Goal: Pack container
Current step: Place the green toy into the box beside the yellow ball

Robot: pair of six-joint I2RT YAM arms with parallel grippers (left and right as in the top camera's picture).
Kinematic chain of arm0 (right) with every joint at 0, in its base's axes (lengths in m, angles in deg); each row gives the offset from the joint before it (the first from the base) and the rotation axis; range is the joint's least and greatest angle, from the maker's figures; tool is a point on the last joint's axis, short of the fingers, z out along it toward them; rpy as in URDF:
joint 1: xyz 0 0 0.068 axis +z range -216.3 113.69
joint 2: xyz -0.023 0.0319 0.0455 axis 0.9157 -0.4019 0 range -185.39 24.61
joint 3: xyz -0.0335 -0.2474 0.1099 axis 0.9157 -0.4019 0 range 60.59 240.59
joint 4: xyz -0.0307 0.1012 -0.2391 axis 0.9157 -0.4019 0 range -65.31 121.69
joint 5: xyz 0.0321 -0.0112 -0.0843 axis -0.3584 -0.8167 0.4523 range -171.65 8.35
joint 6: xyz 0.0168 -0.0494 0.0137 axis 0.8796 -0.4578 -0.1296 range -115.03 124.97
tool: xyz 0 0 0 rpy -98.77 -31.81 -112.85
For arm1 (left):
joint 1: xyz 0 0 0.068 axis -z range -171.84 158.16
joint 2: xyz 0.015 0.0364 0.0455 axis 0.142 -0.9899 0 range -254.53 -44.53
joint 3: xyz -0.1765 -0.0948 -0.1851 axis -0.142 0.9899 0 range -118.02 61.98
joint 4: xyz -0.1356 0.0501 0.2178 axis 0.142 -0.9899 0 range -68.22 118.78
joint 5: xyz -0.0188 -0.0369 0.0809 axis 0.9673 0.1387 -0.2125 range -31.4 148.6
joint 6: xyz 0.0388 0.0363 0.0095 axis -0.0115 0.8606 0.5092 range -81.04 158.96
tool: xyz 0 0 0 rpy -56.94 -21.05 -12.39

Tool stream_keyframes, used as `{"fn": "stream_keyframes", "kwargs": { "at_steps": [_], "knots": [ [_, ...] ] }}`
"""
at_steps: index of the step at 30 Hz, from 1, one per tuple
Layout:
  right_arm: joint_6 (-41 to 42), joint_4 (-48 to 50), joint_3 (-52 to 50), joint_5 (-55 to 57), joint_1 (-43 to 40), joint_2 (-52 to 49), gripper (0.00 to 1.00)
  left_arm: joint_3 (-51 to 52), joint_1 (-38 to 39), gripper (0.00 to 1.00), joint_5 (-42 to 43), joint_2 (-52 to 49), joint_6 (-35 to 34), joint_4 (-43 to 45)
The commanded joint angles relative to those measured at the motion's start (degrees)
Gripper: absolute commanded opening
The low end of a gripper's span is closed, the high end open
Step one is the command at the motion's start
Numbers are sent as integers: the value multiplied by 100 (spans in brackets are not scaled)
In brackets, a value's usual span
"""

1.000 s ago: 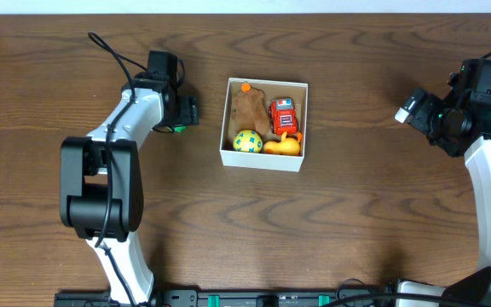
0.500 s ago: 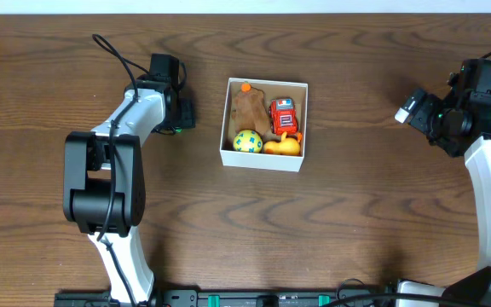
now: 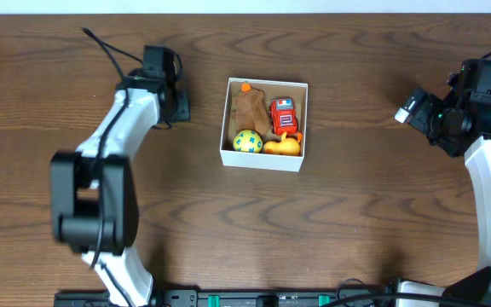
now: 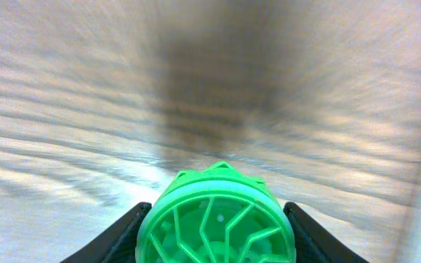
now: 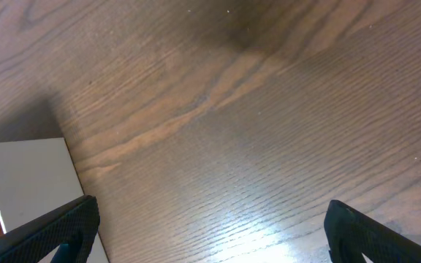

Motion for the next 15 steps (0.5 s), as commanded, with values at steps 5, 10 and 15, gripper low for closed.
{"fn": "stream_keyframes", "kwargs": {
  "at_steps": [5,10,15],
  "knots": [
    [68,-4,-28,-24,-24,-13,99,-20,339,47,157,1631,94,-317],
    [68,-4,-28,-24,-24,-13,99,-20,1320,47,636,2205,94,-437],
    [68,-4,-28,-24,-24,-13,99,15,2444,47,313,1956,96,-461]
  ]
}}
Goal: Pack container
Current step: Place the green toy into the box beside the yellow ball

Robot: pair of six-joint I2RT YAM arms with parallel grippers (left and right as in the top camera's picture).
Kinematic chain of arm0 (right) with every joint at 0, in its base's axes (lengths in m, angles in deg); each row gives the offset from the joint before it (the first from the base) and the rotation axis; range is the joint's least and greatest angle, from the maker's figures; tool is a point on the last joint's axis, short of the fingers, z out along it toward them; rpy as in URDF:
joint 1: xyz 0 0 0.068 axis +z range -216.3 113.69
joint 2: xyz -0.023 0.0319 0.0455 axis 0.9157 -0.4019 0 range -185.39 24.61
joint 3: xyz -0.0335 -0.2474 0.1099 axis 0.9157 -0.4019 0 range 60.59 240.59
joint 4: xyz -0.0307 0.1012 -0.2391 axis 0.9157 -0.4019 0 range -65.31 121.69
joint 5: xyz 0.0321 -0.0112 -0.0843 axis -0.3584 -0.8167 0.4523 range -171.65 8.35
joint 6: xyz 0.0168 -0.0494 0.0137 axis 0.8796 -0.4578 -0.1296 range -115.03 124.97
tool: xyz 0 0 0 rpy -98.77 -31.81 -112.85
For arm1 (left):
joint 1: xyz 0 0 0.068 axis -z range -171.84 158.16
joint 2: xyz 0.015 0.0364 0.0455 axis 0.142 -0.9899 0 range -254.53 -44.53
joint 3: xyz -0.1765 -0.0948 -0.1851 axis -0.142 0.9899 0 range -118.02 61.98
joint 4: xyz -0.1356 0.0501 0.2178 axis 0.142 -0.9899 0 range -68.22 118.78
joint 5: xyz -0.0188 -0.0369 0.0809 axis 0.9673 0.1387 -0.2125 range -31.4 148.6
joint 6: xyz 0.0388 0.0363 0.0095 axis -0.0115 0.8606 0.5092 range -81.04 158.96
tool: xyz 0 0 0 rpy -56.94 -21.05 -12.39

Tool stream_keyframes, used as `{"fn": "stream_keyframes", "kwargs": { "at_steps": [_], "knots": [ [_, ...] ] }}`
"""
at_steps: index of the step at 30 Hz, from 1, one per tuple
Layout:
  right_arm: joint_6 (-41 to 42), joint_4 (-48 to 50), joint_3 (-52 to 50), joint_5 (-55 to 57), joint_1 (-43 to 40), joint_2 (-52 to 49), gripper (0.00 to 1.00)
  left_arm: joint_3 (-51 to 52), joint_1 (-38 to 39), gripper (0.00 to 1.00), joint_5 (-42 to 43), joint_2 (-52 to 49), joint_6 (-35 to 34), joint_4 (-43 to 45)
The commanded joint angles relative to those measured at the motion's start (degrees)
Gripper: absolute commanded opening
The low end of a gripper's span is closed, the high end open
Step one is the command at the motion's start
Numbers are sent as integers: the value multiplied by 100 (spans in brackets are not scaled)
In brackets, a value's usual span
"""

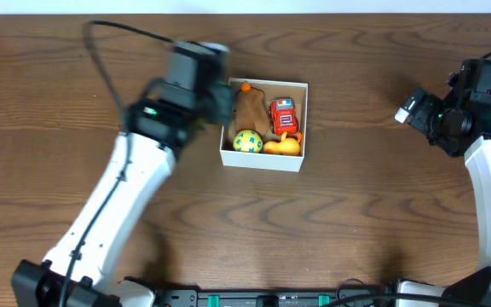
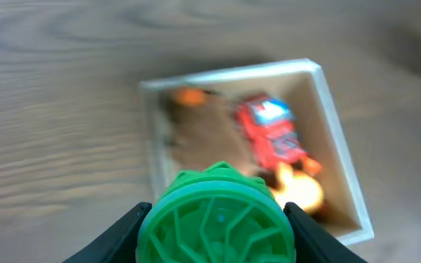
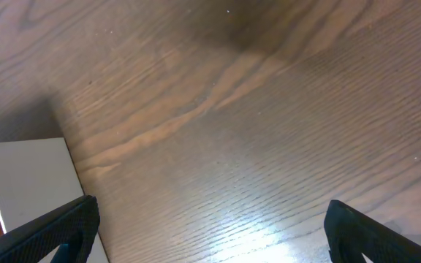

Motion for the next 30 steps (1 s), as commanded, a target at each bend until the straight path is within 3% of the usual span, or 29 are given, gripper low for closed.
{"fn": "stream_keyframes", "kwargs": {
  "at_steps": [1,11,14,19,24,30],
  "knots": [
    [68,-2,-26,-24,-24,-13,99,22,595,47,-262,-367,94,-26],
    [68,-2,-26,-24,-24,-13,99,31,1167,49,-361,-1759,90,553],
    [68,-2,-26,-24,-24,-13,99,-57,1191,76,-363,-1687,92,549],
    [68,-2,-26,-24,-24,-13,99,-503,1117,98,-374,-1156,94,256],
    [68,-2,-26,-24,-24,-13,99,-876,852,98,-861,-387,90,-144],
    [68,-2,-26,-22,-24,-13,99,-929,-76,98,-2317,647,-507,-1056]
  ]
}}
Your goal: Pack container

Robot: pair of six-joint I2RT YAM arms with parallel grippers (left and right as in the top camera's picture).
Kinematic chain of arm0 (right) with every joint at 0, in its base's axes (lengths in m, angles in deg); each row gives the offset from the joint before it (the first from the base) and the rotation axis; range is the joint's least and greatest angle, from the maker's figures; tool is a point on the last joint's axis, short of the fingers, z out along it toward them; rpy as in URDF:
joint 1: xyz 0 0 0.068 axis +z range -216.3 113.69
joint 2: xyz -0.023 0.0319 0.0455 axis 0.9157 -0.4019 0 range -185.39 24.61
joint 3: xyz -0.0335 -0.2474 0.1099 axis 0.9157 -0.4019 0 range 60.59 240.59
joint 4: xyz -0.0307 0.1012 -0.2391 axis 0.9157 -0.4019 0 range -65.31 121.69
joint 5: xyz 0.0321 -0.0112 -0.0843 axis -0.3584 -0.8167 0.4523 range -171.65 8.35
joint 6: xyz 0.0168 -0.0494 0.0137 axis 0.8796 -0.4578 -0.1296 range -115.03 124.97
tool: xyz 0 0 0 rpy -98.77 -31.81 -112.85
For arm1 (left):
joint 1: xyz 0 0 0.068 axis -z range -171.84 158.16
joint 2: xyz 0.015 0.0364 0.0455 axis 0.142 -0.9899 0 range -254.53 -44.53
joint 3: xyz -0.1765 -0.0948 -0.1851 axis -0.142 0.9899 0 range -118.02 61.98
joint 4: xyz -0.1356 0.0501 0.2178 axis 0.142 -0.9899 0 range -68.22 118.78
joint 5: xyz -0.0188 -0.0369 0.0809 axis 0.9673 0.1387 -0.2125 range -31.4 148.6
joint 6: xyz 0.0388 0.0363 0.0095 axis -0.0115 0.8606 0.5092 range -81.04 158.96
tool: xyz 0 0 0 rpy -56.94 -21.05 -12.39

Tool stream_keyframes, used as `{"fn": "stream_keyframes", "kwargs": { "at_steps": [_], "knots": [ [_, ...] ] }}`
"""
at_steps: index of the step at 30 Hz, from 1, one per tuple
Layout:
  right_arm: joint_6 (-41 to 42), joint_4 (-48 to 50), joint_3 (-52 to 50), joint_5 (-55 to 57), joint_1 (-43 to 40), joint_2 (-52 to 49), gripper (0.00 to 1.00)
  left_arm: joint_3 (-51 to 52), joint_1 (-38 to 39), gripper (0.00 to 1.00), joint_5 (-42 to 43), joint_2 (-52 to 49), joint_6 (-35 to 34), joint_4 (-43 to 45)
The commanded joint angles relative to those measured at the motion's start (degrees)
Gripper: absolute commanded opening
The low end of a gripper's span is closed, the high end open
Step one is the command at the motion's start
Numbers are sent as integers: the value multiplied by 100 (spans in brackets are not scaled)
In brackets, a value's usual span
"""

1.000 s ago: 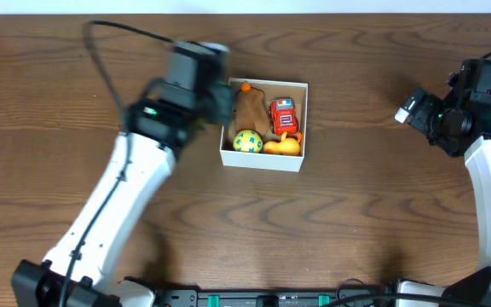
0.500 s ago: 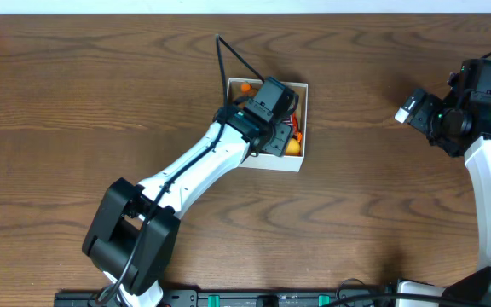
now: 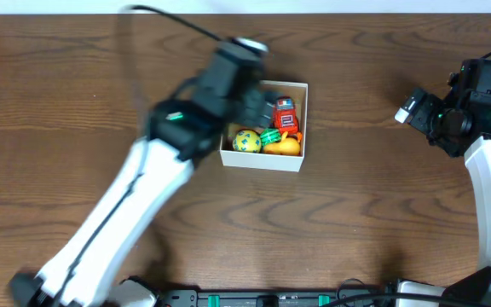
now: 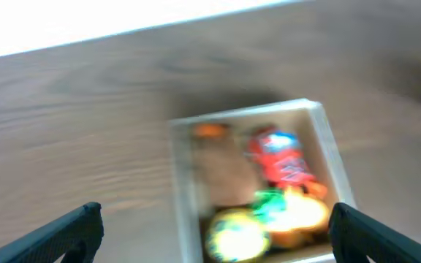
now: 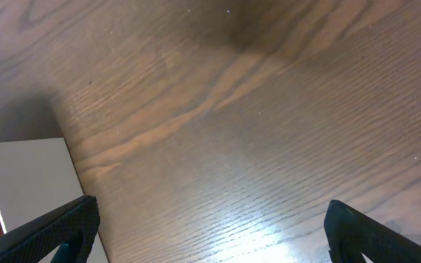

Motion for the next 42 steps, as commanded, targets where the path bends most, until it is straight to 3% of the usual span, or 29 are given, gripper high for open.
{"fn": "stream_keyframes", "kwargs": {
  "at_steps": [1,6,12,42],
  "knots": [
    [68,-2,-26,-24,-24,-13,99,-44,-717,98,-1040,448,-461,-492],
    [68,-2,-26,-24,-24,-13,99,-44,-2065,98,-970,815,-1056,-1320],
    [68,-2,-26,-24,-24,-13,99,-37,-2798,98,-964,776,-1331,-1808],
    [68,-2,-26,-24,-24,-13,99,-37,-2876,98,-966,719,-1331,-1814]
  ]
}}
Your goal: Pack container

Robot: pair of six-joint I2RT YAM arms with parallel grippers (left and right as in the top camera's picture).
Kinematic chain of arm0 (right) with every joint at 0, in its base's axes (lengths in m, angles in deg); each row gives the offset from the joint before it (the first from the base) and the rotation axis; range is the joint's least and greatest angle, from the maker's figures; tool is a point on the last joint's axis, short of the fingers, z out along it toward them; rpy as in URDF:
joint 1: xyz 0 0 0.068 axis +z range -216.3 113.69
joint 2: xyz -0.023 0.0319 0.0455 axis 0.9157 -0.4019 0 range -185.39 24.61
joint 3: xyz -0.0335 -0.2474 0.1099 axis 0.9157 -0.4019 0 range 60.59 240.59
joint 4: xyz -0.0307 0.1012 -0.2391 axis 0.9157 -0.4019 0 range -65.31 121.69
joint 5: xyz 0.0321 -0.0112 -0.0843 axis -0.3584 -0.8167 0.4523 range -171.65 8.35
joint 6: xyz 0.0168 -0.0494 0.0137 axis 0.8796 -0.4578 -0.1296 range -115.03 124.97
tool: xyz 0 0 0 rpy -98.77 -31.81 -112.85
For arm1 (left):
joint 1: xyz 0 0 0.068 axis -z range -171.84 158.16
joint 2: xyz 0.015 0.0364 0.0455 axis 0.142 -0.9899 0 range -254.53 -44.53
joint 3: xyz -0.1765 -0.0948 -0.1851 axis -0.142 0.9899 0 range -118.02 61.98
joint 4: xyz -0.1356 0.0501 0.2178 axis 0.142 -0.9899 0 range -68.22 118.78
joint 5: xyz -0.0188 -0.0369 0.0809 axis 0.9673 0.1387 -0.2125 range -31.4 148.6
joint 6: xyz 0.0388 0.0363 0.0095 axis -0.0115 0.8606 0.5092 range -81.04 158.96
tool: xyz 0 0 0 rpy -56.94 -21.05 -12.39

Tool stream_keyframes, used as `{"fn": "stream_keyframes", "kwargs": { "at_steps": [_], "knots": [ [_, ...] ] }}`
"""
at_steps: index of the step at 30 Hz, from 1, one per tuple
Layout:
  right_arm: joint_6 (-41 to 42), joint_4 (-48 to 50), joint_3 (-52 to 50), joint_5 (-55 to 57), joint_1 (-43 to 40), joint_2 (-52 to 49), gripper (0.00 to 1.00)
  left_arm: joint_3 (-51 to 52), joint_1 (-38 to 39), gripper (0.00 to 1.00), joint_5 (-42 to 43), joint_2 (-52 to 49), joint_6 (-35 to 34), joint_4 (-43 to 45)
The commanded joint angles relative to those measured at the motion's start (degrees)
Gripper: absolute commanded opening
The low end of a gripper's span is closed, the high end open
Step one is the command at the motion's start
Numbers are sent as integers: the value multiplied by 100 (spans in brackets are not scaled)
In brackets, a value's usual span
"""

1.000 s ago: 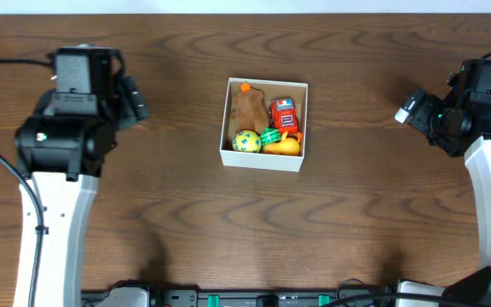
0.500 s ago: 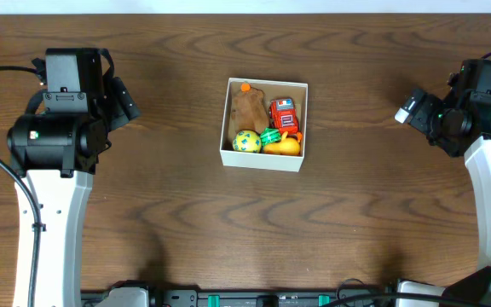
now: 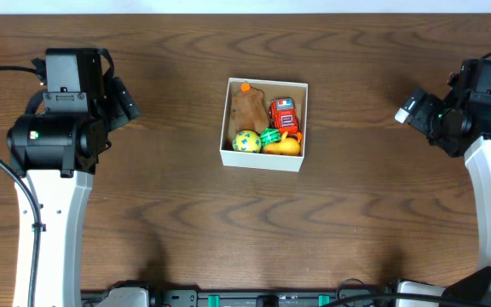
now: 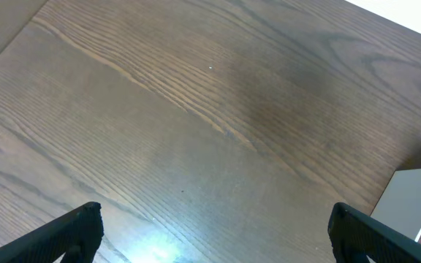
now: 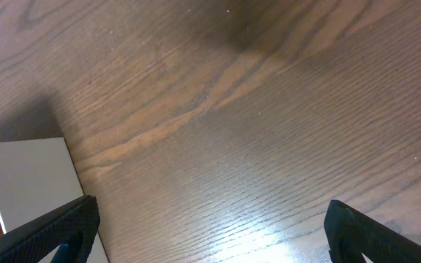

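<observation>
A white open box (image 3: pixel 226 128) stands mid-table. Inside it lie a brown plush piece (image 3: pixel 249 109), a red toy car (image 3: pixel 283 113), a yellow-green ball (image 3: pixel 245 141), a yellow duck (image 3: pixel 284 147) and a green ribbed wheel (image 3: pixel 268 135) between ball and duck. My left gripper (image 4: pixel 210 237) is open and empty over bare wood at the far left, a corner of the box (image 4: pixel 415 204) showing at its right. My right gripper (image 5: pixel 210 234) is open and empty at the far right, with the box wall (image 5: pixel 28 183) at its left.
The table is dark brown wood (image 3: pixel 356 222). A pale strip (image 3: pixel 245 5) runs along the far edge. Both arms (image 3: pixel 54 196) reach in from the near side, the right arm along the right edge.
My left arm has moved from over the box to the far left of the table, its gripper open and empty. The green wheel stays in the box. The right arm has not moved.
My left gripper was shut on the green wheel left of the box. Then it held the wheel above the box. Then it stood open with the wheel lying among the toys. Now it is back at the far left. The right gripper stayed open throughout.
</observation>
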Motion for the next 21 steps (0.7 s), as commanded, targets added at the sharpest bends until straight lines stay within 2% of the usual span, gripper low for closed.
{"fn": "stream_keyframes", "kwargs": {
  "at_steps": [1,5,11,13,18,21],
  "knots": [
    [68,0,-24,-24,-24,-13,99,-20,-26,98,-96,-39,-52,-13],
    [20,-116,-33,7,2,20,99,-20,-26,98,-96,-39,-52,-13],
    [-579,-448,-129,365,116,656,99,-20,-24,98,-96,-39,-52,-15],
    [-1126,-199,-260,389,262,1010,99,-20,-26,98,-96,-39,-52,-15],
    [-3132,1163,-1126,387,721,2109,99,-20,-26,98,-96,-39,-52,-13],
    [-3770,1700,-1897,387,872,2789,99,-20,-24,98,-96,-39,-52,-15]
  ]
}}
